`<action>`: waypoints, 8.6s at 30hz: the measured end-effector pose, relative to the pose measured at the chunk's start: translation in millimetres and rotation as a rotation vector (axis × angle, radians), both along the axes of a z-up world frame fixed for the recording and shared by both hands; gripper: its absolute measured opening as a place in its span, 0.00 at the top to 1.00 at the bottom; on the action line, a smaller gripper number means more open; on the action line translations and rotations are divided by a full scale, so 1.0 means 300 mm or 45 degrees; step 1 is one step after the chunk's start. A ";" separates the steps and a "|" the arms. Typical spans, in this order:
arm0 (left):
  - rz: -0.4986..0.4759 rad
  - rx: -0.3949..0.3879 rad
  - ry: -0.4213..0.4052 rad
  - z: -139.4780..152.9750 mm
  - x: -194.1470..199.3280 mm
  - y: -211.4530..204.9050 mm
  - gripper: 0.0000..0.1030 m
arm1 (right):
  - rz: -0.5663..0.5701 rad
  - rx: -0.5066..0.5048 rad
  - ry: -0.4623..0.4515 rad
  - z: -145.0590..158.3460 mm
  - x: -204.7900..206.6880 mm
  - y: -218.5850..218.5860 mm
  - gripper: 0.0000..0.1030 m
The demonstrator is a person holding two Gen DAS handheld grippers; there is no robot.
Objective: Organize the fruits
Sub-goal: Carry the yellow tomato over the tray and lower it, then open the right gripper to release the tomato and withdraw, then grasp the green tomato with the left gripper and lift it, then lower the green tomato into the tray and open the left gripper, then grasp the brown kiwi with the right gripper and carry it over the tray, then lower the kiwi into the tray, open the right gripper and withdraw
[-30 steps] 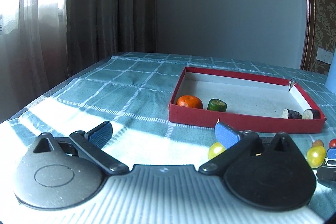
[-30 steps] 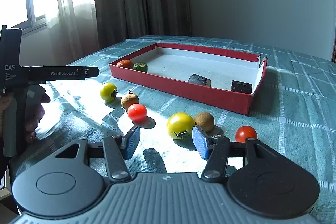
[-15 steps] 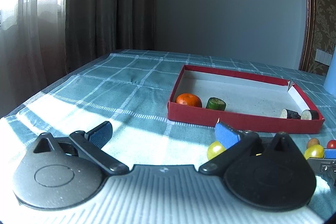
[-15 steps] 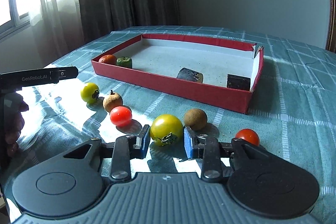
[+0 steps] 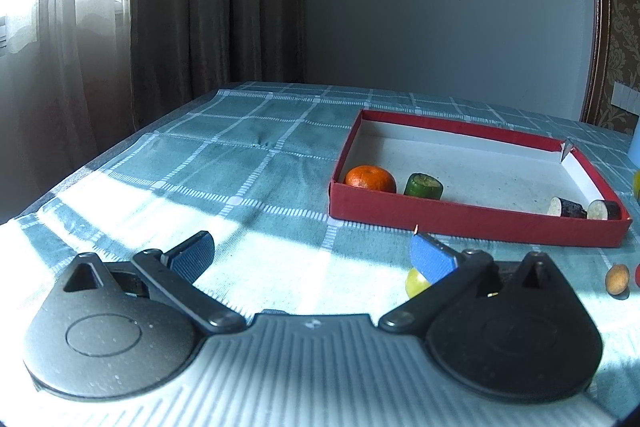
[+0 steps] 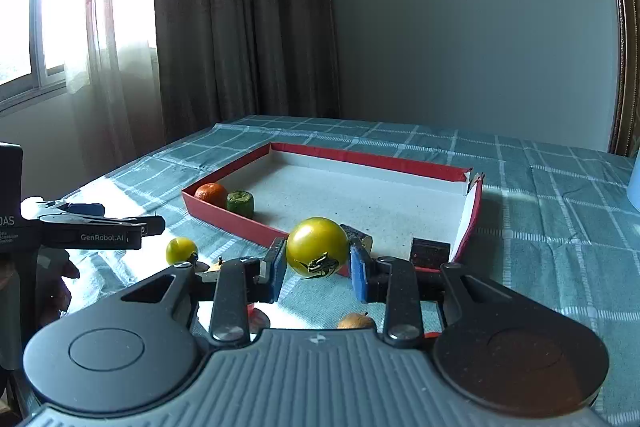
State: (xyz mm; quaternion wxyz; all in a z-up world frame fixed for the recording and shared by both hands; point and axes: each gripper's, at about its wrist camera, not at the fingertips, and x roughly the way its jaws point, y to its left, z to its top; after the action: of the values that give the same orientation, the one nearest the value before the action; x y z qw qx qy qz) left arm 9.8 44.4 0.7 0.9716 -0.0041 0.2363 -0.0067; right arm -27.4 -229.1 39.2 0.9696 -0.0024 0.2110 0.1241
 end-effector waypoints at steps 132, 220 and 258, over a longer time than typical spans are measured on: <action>-0.173 0.103 -0.026 0.066 0.081 -0.235 0.35 | -0.294 0.386 0.064 -0.179 -0.102 -0.326 0.10; 0.019 -0.056 0.011 0.003 0.004 0.033 0.13 | -0.138 -0.165 0.053 -0.128 0.214 -0.031 0.75; -0.117 0.038 0.007 0.016 -0.037 -0.084 0.16 | -0.184 0.235 -0.051 -0.103 -0.085 -0.206 0.37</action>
State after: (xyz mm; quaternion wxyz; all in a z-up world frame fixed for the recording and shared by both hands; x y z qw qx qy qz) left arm -1.2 19.1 5.5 0.9696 0.0211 0.2391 -0.0479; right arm -52.9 -291.0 8.4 0.9761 0.0995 0.1790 0.0726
